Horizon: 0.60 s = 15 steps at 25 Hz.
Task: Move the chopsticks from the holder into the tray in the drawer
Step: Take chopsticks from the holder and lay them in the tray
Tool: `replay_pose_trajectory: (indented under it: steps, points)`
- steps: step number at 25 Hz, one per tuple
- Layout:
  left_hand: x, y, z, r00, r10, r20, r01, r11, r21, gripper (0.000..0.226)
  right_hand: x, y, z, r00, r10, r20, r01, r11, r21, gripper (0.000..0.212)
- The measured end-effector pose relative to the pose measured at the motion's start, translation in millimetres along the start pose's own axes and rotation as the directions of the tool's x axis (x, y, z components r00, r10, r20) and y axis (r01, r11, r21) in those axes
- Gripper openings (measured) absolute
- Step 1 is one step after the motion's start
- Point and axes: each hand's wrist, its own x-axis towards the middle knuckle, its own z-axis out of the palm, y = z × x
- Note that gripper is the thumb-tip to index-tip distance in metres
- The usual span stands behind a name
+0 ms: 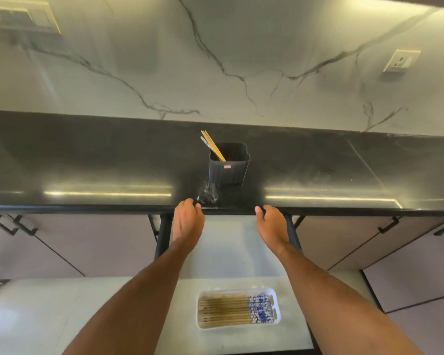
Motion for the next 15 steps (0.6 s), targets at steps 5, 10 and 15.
replay_pose_trajectory:
  steps: [5, 10, 15]
  points:
    - [71.1, 56.5, -11.8, 0.999, 0.008, -0.036, -0.011, 0.996, -0.090, 0.029, 64.1, -66.2, -19.7, 0.985, -0.144, -0.097, 0.147, 0.989, 0.022, 0.035]
    - [141.3, 102.3, -8.2, 0.996, -0.069, -0.050, 0.056, 0.973, -0.223, 0.026, 140.1, -117.6, -19.5, 0.966, -0.228, -0.118, 0.239, 0.966, 0.094, 0.034]
    - [197.5, 112.7, 16.6, 0.975, -0.221, 0.026, 0.214, 0.896, -0.388, 0.024, 205.0, -146.0, 10.1, 0.973, -0.178, 0.146, 0.162, 0.980, 0.113, 0.041]
